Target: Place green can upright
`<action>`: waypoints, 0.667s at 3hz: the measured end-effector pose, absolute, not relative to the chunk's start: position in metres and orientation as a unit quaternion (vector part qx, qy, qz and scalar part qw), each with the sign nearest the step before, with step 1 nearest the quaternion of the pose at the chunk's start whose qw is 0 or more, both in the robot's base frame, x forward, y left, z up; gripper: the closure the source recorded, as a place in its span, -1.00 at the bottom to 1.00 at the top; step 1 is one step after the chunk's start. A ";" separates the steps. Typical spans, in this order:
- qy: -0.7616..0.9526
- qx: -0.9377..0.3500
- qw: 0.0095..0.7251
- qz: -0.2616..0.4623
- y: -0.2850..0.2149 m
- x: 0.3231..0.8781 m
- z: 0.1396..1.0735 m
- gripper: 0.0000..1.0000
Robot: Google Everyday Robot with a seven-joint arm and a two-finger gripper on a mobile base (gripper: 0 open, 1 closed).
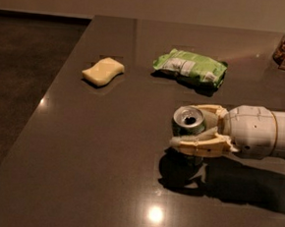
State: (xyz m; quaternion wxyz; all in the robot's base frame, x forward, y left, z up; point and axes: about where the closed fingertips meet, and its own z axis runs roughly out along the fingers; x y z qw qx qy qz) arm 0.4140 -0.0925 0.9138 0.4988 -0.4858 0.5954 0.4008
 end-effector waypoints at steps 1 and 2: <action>0.588 -0.464 0.525 0.403 -0.095 0.415 0.910 0.67; 0.582 -0.444 0.548 0.405 -0.096 0.417 0.908 0.17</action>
Offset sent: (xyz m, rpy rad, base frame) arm 0.0064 -0.0119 -0.0127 0.1801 -0.0505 -0.1298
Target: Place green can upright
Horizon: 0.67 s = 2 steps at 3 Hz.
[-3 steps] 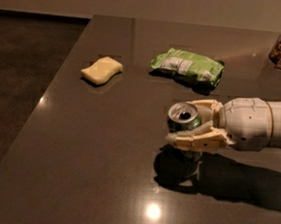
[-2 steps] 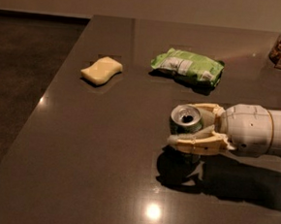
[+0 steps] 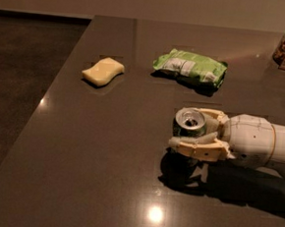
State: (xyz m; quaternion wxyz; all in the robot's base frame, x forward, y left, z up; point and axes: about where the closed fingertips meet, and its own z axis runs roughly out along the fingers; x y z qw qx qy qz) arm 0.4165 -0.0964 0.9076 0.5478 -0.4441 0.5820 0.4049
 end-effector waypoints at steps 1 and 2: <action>0.576 -0.433 0.561 0.407 -0.098 0.417 0.905 -0.28; 0.573 -0.436 0.561 0.408 -0.094 0.416 0.907 -1.00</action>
Offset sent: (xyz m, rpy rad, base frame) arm 0.0006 -0.0015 -0.0029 0.0311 -0.0112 -0.0152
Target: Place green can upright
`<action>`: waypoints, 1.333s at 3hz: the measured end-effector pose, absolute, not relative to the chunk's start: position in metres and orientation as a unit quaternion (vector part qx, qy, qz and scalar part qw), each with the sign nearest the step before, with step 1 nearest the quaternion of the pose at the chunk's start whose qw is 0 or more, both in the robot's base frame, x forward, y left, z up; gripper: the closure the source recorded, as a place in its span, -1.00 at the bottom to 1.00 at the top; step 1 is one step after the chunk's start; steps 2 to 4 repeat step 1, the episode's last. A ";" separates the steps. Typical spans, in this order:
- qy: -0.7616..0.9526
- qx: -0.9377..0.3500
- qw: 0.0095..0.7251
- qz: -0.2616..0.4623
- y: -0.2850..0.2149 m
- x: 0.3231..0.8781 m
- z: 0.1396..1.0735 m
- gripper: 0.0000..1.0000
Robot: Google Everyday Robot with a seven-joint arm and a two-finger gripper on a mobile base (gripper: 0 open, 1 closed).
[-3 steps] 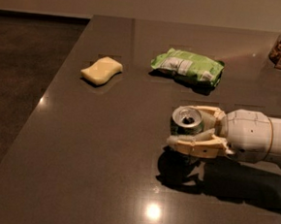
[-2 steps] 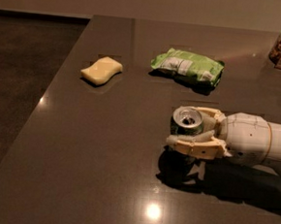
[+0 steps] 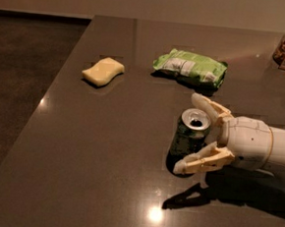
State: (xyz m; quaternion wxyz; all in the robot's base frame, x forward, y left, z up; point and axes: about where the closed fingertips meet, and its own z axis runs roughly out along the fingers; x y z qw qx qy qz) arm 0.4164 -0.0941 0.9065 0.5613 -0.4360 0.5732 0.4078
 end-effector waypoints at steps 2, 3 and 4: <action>0.573 -0.436 0.561 0.408 -0.094 0.416 0.907 -1.00; 0.573 -0.436 0.561 0.408 -0.094 0.416 0.907 -1.00; 0.573 -0.436 0.561 0.408 -0.094 0.416 0.907 -1.00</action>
Offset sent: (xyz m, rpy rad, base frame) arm 0.0000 0.0000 0.0000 0.0000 0.0000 0.0000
